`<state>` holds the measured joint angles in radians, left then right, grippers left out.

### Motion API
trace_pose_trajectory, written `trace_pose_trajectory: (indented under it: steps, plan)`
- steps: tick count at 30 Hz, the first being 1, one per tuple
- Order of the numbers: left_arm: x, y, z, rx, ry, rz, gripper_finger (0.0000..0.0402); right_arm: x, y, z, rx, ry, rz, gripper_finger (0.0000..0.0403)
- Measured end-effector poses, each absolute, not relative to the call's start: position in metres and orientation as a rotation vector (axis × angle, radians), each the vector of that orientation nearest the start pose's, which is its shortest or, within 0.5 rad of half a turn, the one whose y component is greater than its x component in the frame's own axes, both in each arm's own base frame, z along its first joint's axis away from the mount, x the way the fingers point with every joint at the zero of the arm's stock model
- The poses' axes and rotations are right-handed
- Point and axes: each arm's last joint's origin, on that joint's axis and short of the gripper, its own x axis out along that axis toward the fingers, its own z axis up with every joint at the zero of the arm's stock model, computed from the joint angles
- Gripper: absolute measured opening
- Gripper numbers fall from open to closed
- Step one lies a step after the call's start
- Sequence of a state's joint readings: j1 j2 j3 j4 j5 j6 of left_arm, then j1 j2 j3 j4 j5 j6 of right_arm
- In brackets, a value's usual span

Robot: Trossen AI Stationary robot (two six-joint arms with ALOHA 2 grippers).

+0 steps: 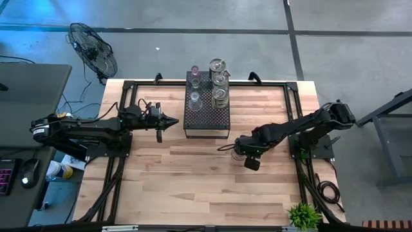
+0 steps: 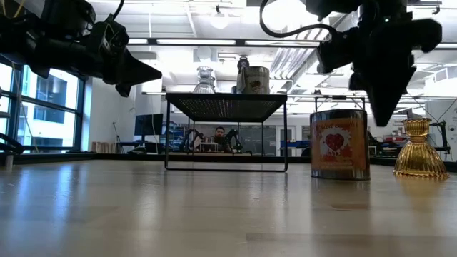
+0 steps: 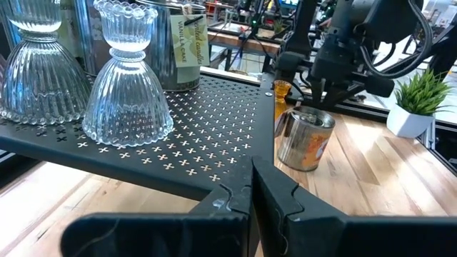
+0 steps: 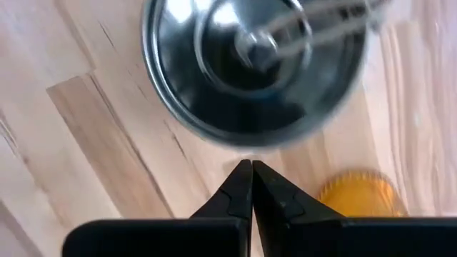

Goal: Pick & Place candle stick holders
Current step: Put the yellow scented candle on the shelf

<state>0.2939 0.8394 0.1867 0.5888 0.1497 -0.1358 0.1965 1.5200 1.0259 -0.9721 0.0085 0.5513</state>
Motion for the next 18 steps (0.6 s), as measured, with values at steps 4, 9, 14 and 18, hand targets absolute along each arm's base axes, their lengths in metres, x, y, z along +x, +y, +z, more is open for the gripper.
trace_pose_trajectory:
  steps: [4,9,14,18]
  plan:
    - [0.165,0.045,0.193,-0.149,0.053,0.148,0.0000,0.254,0.046,0.219,0.374,1.497,-0.309,0.0002]
    - [0.165,0.045,0.193,-0.150,0.053,0.148,0.0000,0.257,0.030,0.236,0.427,1.512,-0.366,0.0034]
    - [0.165,0.045,0.192,-0.150,0.059,0.149,0.0000,0.256,0.012,0.244,0.425,1.495,-0.413,0.0092]
    - [0.165,0.045,0.192,-0.149,0.062,0.149,0.0000,0.259,-0.002,0.240,0.451,1.434,-0.416,0.0120]
